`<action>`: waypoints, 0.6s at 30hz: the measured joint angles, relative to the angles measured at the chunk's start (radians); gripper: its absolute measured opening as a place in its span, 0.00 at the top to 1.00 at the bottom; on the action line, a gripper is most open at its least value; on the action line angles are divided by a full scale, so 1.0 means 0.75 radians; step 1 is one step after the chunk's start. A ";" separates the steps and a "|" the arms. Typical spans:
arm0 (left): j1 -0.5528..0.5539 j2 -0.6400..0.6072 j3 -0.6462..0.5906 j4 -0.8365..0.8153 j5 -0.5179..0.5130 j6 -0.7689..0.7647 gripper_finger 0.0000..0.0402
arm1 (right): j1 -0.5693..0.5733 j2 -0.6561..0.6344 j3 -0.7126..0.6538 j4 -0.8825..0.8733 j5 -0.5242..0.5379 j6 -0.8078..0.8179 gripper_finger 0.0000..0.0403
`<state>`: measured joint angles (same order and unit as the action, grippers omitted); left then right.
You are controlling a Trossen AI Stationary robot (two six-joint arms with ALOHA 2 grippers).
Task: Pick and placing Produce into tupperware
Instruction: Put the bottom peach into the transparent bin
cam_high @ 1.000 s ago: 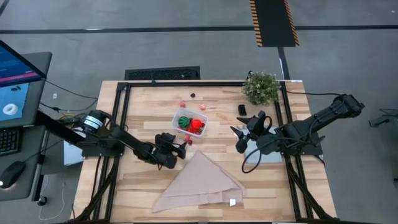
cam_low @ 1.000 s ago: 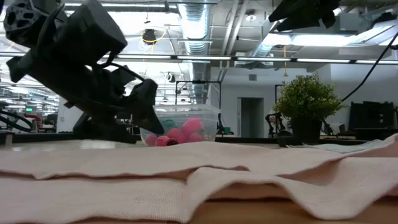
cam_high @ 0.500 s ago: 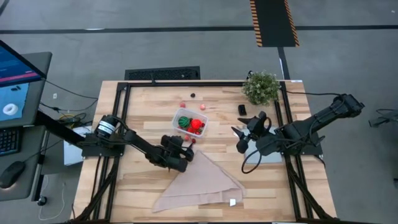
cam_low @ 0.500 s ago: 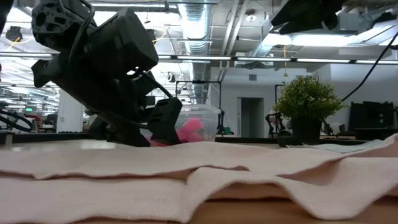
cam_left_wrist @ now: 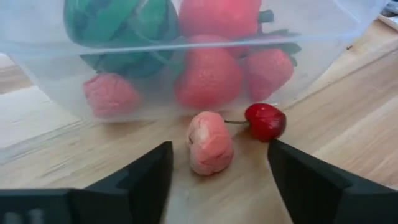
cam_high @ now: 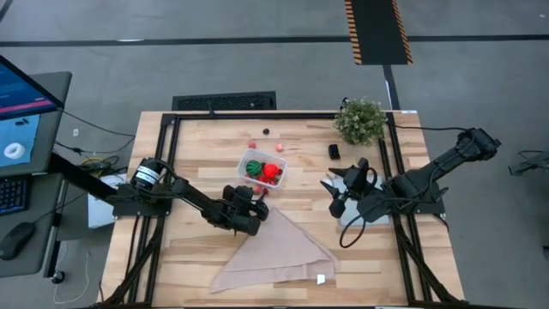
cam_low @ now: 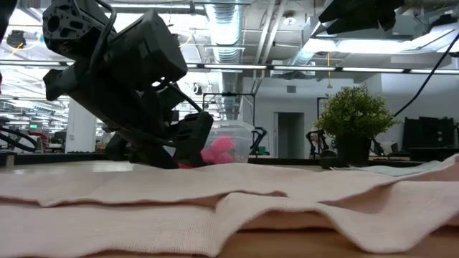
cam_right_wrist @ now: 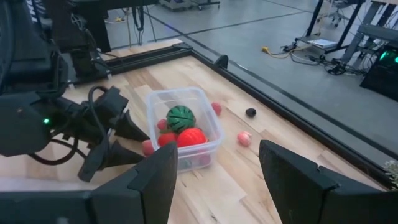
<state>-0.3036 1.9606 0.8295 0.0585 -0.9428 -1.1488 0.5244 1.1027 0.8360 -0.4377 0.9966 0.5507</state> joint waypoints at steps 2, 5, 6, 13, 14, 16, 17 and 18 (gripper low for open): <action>0.000 0.000 0.000 0.000 -0.001 0.000 0.43 | 0.001 0.000 0.000 0.000 0.000 0.001 0.38; 0.000 0.000 0.000 0.000 -0.008 0.000 0.53 | 0.001 0.000 0.000 0.001 0.000 0.002 0.38; 0.000 0.000 0.000 0.000 -0.008 0.000 0.56 | 0.001 0.000 0.000 0.001 0.001 0.003 0.38; -0.023 0.000 0.000 0.008 -0.020 -0.017 0.76 | 0.001 0.000 0.000 0.000 0.001 0.013 0.38; -0.027 0.000 0.000 0.008 -0.023 -0.018 0.79 | 0.001 0.000 0.000 0.000 0.000 0.013 0.38; -0.039 0.000 0.000 0.008 -0.040 -0.018 0.84 | 0.001 0.000 0.000 0.000 0.001 0.013 0.38; -0.043 0.000 0.000 0.008 -0.042 -0.018 0.86 | 0.001 0.000 0.000 0.001 0.001 0.013 0.38; -0.049 0.000 0.000 0.008 -0.042 -0.018 0.87 | 0.001 0.000 0.000 0.001 0.000 0.013 0.38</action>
<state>-0.3406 1.9606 0.8295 0.0643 -0.9742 -1.1626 0.5251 1.1027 0.8360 -0.4374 0.9970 0.5605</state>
